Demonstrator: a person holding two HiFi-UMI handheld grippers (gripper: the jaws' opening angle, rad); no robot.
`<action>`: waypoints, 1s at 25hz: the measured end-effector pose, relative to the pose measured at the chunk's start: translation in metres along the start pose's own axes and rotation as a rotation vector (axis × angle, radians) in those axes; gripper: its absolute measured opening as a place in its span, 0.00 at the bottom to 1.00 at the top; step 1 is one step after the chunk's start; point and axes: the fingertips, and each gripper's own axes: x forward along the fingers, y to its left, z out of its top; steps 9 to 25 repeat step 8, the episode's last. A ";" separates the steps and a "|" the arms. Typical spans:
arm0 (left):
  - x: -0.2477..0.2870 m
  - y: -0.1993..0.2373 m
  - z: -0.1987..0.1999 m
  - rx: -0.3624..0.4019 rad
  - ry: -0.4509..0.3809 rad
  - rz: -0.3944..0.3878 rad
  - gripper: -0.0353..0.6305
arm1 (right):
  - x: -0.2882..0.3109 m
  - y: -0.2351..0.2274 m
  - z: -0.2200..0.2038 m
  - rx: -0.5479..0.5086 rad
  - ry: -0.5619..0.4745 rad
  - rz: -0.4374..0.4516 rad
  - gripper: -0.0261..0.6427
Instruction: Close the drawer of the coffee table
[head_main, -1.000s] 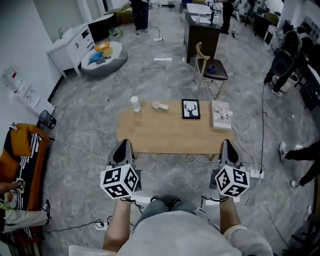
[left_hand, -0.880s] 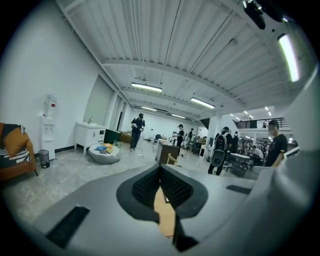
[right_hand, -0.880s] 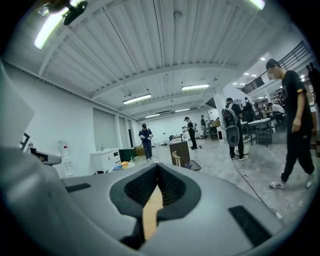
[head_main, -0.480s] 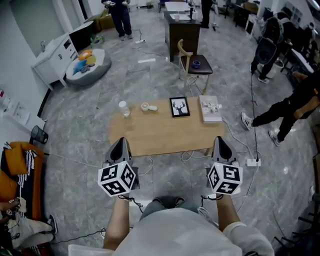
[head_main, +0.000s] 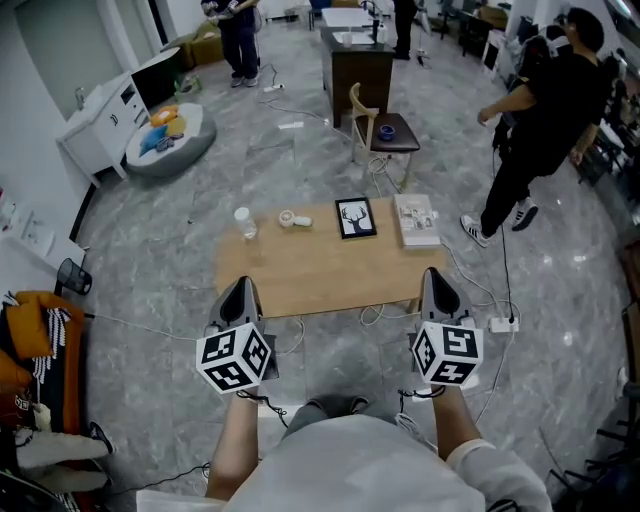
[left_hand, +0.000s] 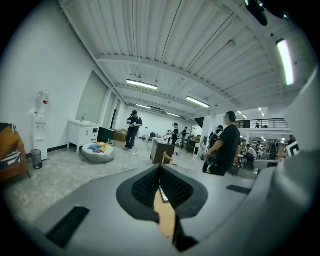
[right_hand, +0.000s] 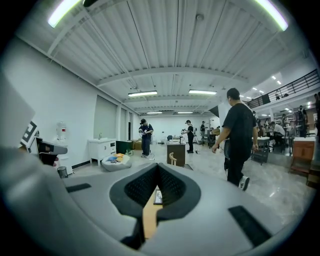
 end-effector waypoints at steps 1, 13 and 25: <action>0.001 0.000 0.000 -0.001 0.000 0.001 0.05 | 0.002 0.000 0.001 -0.004 -0.002 0.002 0.04; -0.002 0.005 0.001 -0.015 -0.003 0.004 0.05 | 0.001 0.009 0.008 -0.014 -0.014 0.007 0.04; -0.002 0.005 0.001 -0.015 -0.003 0.004 0.05 | 0.001 0.009 0.008 -0.014 -0.014 0.007 0.04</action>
